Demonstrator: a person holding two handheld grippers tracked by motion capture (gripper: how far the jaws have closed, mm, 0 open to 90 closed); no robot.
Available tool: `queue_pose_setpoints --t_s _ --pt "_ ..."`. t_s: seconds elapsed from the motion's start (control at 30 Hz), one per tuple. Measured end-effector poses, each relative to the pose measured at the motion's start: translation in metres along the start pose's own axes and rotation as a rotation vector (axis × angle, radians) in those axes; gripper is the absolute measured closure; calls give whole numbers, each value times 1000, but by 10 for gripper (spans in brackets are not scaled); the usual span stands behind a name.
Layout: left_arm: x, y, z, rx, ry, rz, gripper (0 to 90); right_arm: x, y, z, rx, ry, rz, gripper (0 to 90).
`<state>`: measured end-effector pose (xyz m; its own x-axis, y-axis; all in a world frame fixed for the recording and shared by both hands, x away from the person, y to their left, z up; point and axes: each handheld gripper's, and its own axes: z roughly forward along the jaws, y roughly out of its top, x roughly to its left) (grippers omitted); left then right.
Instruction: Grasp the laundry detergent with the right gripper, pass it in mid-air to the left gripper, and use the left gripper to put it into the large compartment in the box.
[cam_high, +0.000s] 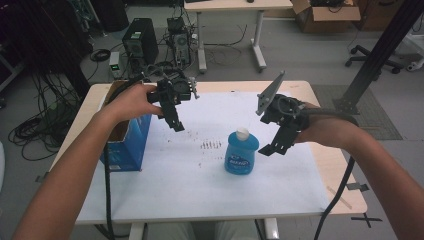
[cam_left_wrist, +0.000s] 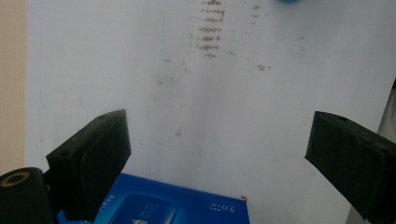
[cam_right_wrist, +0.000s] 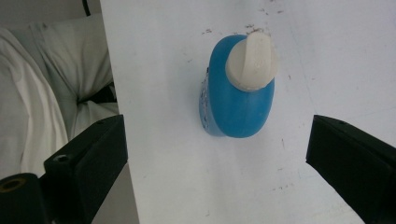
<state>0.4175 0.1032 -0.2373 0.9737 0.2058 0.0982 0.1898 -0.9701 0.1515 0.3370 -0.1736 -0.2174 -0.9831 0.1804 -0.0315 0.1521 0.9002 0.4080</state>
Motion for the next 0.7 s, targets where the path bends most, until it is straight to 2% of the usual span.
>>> queue_pose_setpoints --t_s 0.23,0.7 --pt "0 1 1 4 -3 3 68 -4 -16 9 -65 0 12 50" --pt "0 3 1 8 -2 6 69 -9 -41 28 -142 21 26 52"
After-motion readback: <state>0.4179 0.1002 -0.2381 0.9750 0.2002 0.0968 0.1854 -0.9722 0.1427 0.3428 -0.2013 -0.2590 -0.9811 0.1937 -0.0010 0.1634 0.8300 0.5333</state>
